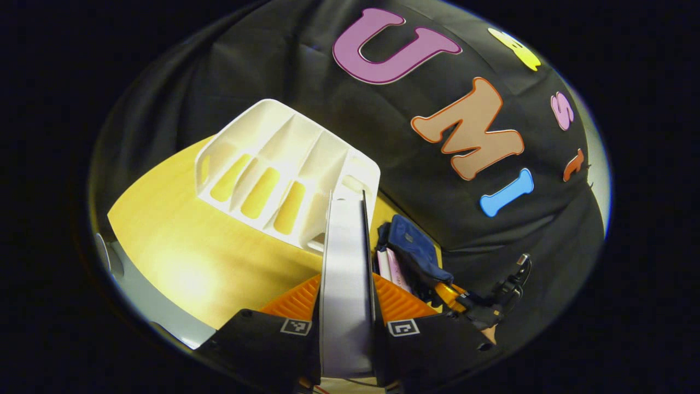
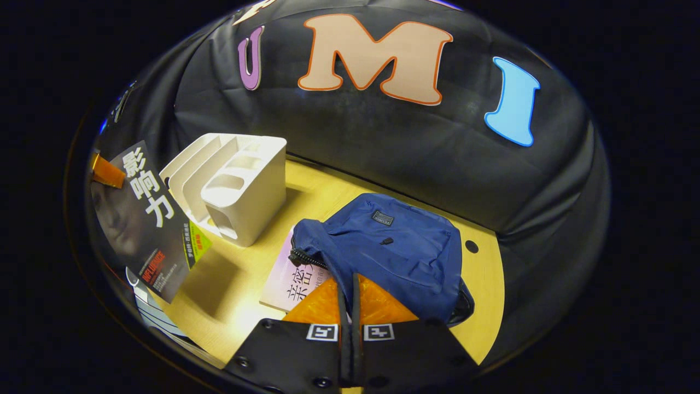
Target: Open the schoolbag, grab two books from the bookshelf and put them into the schoolbag.
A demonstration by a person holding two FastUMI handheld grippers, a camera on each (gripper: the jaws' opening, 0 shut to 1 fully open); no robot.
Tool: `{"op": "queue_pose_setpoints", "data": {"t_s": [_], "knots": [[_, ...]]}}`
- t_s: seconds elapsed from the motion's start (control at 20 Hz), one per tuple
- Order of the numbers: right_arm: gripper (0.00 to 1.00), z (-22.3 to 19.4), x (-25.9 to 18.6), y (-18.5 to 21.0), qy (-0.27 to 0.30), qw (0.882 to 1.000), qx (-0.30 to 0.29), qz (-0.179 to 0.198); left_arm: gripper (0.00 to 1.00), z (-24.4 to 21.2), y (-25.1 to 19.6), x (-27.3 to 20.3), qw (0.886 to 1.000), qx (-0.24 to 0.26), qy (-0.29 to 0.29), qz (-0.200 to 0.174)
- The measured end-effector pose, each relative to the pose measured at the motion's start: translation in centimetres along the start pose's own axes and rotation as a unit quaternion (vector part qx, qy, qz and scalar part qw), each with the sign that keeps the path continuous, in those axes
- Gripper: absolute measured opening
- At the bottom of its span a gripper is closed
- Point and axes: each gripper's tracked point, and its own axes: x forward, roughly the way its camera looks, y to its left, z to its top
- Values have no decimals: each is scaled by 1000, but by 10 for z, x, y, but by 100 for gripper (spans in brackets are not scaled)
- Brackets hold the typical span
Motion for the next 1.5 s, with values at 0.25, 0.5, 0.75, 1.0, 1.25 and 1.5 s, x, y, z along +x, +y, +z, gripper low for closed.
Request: {"op": "queue_pose_setpoints", "data": {"t_s": [0.25, 0.5, 0.75, 1.0, 1.25, 1.5], "knots": [[3, 2, 0, -2, -4, 1000, 0, 3, 36, -20, -32, 25, 998, -38, 13, -49], [3, 4, 0, -4, -9, 1000, 3, 3, 35, -27, -58, 52, 993, -74, 13, -86], [3, 9, 2, -6, -13, 1000, 7, 1, 35, -29, -69, 81, 993, -82, -9, -87], [3, 13, 4, -3, -16, 1000, 14, -3, 36, -44, -76, 108, 989, -108, -46, -85], [3, 21, 7, 0, -26, 1000, 11, -10, 36, -63, -76, 128, 980, -160, -88, -80], [4, 28, 10, 6, -40, 999, 33, -13, 35, -76, -79, 140, 974, -160, -131, -93]]}}
